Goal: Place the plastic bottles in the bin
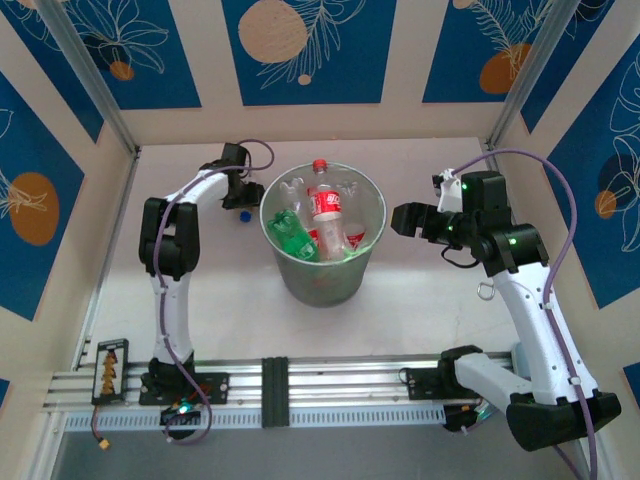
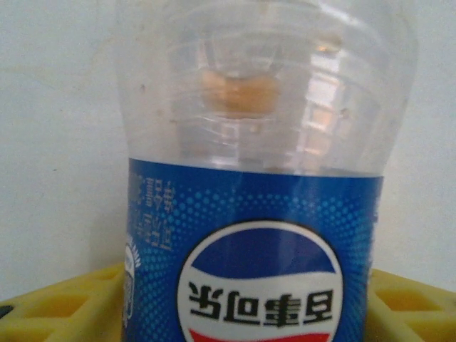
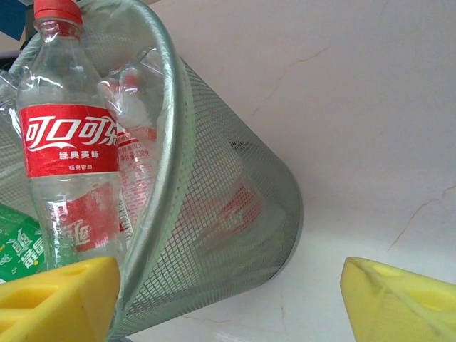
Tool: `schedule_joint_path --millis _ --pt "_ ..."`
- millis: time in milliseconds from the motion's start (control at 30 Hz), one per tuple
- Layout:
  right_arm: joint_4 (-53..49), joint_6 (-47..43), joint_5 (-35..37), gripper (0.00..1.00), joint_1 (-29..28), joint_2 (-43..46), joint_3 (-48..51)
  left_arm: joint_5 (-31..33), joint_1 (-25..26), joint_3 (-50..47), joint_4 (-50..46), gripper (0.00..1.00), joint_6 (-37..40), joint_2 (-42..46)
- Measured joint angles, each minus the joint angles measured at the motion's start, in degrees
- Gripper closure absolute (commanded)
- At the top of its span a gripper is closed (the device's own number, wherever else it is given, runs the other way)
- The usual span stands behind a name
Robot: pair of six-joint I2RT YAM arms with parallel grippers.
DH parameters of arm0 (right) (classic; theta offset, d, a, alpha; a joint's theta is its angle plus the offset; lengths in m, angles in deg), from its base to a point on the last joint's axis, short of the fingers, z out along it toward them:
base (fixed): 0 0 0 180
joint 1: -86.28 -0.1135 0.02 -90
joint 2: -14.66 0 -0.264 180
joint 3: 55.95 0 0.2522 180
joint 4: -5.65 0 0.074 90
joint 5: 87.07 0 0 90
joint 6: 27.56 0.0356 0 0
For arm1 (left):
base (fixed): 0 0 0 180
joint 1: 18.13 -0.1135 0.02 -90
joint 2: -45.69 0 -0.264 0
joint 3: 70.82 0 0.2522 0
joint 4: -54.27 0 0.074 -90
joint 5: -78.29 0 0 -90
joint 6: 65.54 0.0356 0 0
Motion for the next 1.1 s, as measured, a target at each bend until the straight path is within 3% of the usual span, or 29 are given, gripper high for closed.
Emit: schedule_joint_path --millis 433,600,867,933,1100 --pt "0.00 -0.20 -0.02 0.19 0.20 -0.02 0.00 1.31 0.00 -0.72 -1.64 0.44 1.05 5.81" --pt "0.07 -0.20 -0.46 0.24 0.20 -0.37 0.00 2.71 -0.04 -0.90 -3.37 0.50 2.08 15.13" --pt "2.78 0.46 -2.91 0.35 0.17 -3.02 -0.02 5.90 0.85 0.39 -8.96 0.62 4.74 36.96" --pt "3.80 0.92 -3.15 0.39 0.17 -3.45 -0.02 7.78 3.10 1.40 -10.36 0.64 5.53 41.94" --pt "6.45 2.97 -5.38 0.54 -0.28 -4.50 -0.02 10.86 15.47 7.91 -14.19 0.71 6.56 49.48"
